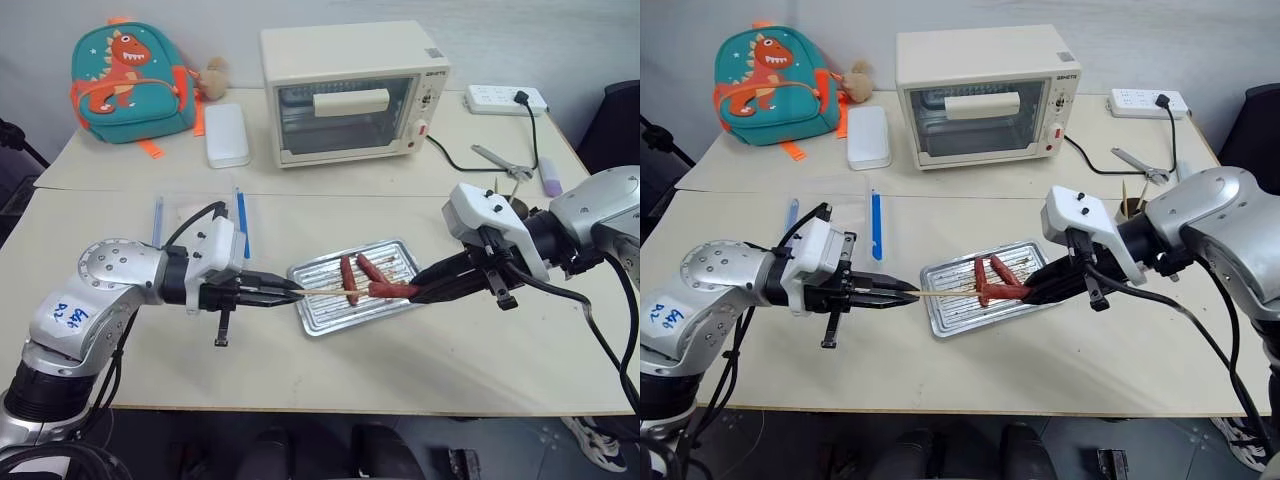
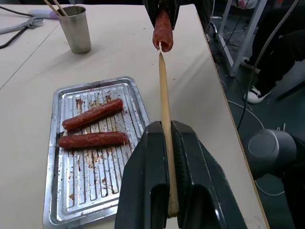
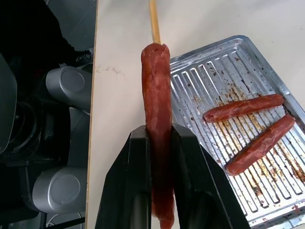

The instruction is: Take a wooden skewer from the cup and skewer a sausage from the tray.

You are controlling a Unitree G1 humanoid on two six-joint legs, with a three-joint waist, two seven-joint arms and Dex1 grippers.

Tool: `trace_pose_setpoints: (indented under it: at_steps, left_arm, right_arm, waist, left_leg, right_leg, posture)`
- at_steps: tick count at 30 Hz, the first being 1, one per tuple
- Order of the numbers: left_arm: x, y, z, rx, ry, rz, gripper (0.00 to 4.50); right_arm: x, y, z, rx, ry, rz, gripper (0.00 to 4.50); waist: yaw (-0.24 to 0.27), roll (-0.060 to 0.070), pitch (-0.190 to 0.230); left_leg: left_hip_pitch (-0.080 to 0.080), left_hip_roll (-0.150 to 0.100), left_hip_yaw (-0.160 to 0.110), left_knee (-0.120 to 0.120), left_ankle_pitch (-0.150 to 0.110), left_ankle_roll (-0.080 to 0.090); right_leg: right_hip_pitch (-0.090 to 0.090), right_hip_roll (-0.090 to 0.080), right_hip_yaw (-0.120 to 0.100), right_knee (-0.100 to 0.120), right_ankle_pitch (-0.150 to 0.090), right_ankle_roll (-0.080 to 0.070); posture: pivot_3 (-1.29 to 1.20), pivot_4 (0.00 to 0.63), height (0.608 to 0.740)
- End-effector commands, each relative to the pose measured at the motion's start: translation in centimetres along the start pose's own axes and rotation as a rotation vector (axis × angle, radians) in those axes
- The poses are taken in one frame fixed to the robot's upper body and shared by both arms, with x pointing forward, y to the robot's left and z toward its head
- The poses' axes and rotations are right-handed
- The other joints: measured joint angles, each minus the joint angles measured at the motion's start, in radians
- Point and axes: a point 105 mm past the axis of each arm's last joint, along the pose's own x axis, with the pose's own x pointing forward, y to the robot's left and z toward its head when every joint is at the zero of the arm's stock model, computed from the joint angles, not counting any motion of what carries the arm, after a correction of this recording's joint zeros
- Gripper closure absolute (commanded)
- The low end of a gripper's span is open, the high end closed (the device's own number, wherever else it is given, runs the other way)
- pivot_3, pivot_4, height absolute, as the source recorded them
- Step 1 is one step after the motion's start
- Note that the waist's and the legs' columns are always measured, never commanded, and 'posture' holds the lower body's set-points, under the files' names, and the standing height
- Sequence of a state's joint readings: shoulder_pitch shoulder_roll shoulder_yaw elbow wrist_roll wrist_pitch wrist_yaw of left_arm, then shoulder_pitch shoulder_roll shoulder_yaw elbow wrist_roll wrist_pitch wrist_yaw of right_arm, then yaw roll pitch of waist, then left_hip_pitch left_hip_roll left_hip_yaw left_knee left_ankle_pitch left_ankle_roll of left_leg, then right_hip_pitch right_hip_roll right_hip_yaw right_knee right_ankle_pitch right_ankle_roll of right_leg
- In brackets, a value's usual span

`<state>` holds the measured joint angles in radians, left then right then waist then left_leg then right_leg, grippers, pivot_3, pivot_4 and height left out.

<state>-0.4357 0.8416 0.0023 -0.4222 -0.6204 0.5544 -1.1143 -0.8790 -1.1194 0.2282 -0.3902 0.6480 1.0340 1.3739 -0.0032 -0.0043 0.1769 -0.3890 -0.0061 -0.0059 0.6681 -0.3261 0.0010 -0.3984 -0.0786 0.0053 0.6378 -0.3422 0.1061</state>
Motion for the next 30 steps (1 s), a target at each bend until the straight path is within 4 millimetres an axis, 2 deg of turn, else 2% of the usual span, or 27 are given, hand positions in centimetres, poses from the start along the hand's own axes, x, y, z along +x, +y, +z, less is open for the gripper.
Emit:
trace_pose_setpoints:
  at_steps: [1,23,30]
  left_arm:
    - [-0.2,-0.1,1.0,0.060,-0.003,0.010,4.50]
    - [1.1,0.2,2.0,0.097,-0.035,-0.041,4.50]
    - [0.8,0.4,1.8,0.098,-0.026,-0.038,4.50]
  right_arm:
    - [-0.7,0.1,0.9,-0.036,-0.018,-0.022,4.21]
    - [0.2,-0.1,0.4,-0.037,-0.001,-0.022,4.21]
    - [0.2,0.0,0.2,-0.035,0.009,-0.017,4.21]
  waist:
    - [0.000,0.000,0.000]
    - [0.000,0.000,0.000]
    - [0.000,0.000,0.000]
  left_leg:
    - [0.000,0.000,0.000,0.000,0.000,0.000]
    - [0.000,0.000,0.000,0.001,0.000,0.000]
    - [0.000,0.000,0.000,0.001,0.000,0.000]
  right_leg:
    - [0.000,0.000,0.000,0.000,0.000,0.000]
    - [0.000,0.000,0.000,0.001,0.000,0.000]
    - [0.000,0.000,0.000,0.002,0.000,0.000]
  posture:
    - [0.00,0.150,0.740]
    - [0.00,0.150,0.740]
    - [0.00,0.150,0.740]
